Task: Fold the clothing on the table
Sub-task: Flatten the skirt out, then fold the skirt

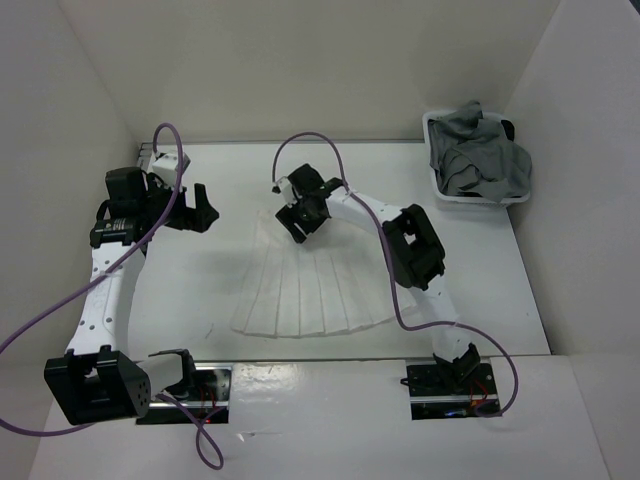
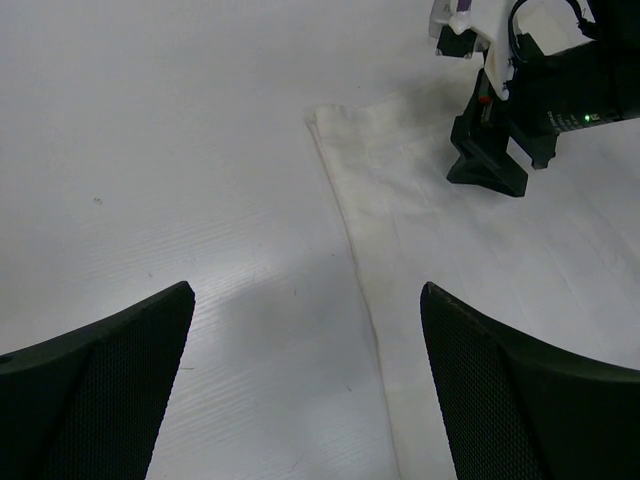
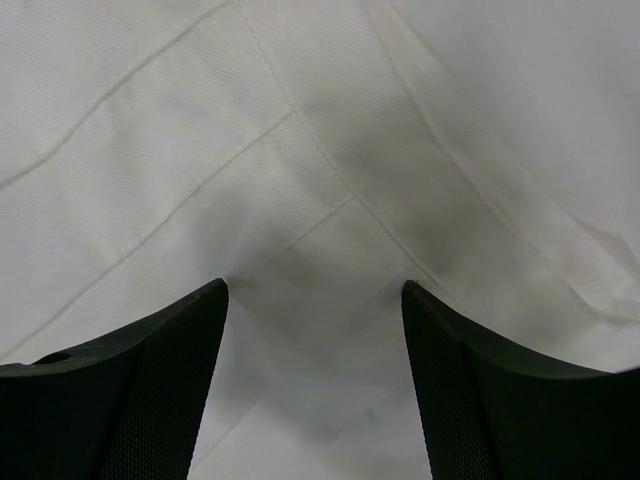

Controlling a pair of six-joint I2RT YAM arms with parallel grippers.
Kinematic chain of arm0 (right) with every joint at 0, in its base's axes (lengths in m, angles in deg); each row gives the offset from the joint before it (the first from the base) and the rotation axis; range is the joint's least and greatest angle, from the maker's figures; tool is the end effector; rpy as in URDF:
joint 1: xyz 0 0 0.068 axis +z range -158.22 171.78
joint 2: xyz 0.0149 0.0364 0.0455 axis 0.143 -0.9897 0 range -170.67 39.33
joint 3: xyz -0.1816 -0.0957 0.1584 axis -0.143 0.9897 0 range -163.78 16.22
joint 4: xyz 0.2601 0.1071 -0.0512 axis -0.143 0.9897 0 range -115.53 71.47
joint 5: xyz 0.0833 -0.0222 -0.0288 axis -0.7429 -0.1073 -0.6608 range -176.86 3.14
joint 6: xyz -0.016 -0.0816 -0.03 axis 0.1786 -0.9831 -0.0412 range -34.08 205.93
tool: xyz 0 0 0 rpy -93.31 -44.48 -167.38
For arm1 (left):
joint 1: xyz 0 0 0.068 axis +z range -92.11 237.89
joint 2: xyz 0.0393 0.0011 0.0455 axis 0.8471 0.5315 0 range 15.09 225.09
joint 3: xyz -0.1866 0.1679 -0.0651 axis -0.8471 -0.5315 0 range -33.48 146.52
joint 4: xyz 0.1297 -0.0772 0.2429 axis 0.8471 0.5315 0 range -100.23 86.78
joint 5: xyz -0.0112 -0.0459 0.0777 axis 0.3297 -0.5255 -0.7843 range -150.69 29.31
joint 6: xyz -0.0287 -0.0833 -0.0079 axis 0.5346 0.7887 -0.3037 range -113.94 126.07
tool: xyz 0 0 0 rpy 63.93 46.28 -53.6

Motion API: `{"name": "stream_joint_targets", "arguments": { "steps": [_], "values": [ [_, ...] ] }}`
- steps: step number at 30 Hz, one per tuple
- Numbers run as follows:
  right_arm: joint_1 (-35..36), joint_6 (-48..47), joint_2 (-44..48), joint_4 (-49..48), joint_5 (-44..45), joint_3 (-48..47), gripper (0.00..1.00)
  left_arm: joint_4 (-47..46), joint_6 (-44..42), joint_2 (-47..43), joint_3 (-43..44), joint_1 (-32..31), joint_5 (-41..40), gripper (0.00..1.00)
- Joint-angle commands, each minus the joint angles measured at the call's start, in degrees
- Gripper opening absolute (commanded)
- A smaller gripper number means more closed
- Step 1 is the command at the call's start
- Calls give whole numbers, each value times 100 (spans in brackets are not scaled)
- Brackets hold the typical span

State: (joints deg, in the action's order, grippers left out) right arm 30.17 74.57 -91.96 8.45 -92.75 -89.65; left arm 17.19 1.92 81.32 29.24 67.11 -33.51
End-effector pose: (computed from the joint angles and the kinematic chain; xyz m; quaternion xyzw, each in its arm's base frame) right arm 0.4125 0.3373 0.1083 -0.4175 0.8682 0.1098 0.2446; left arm 0.3185 0.0153 0.3116 0.0783 0.8500 -0.1473 0.4997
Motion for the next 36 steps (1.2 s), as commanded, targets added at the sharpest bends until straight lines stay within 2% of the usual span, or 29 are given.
{"name": "stream_joint_targets", "arguments": {
  "steps": [1, 5, 9, 13, 15, 20, 21, 22, 27, 34, 36],
  "values": [
    [116, 159, -2, 257, -149, -496, 75, -79, 71, -111, 162, 19, 15, 100],
    [116, 160, 585, 364, -351, -708, 75, -79, 71, -111, 162, 19, 15, 100],
    [116, 98, 1806, 312, -247, -401, 75, -132, 71, -41, 162, 19, 85, 100],
    [-182, -121, 2896, -197, 167, 844, 80, -193, 19, 415, 293, -252, 200, 100],
    [-708, -121, 3249, -321, 36, 1285, 80, -123, -95, 916, 504, -604, 200, 100],
    [-1964, -69, 3522, -514, -324, 2042, 80, -61, -236, 2330, 1189, -850, 323, 100],
    [-2080, -147, 3592, -515, -386, 2244, 82, -61, -236, 2541, 1329, -851, 323, 100],
    [-2168, -148, 3592, -515, -387, 2324, 90, -61, -236, 2926, 1548, -851, 323, 100],
    [-2450, -280, 3592, -655, -439, 2580, 90, -184, -183, 3773, 2016, -903, 200, 100],
    [-2503, -175, 2907, -770, -773, 2430, 90, -184, -183, 4616, 2464, -956, 200, 98],
    [-2503, -174, 2679, -822, -826, 2255, 87, -184, -131, 4801, 2544, -1017, 60, 97]
  ]
}}
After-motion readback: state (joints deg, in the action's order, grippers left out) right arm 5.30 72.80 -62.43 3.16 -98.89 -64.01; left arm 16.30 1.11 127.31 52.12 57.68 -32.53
